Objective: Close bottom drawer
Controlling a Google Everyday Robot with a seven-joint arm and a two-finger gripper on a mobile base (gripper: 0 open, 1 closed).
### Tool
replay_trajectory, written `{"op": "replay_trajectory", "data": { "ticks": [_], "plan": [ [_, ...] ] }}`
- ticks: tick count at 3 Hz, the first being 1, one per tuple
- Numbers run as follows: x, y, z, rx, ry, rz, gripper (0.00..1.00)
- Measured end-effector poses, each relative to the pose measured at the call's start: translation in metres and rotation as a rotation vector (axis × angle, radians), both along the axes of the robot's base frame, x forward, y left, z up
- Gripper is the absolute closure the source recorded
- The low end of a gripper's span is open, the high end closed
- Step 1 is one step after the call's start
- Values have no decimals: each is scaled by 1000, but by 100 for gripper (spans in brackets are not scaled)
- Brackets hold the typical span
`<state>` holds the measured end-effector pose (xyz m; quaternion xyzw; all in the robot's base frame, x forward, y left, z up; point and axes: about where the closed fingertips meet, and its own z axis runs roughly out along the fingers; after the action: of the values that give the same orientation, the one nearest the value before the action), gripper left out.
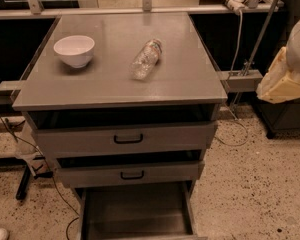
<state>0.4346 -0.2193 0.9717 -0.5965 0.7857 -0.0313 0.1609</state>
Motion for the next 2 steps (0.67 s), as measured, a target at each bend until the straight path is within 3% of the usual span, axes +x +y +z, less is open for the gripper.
{"op": "replay_trajectory", "data": {
  "ticks": [1,2],
  "plan": [
    [-21,-6,-37,36,50,-83,100],
    [-52,-12,-103,50,131,-150,100]
  ]
}}
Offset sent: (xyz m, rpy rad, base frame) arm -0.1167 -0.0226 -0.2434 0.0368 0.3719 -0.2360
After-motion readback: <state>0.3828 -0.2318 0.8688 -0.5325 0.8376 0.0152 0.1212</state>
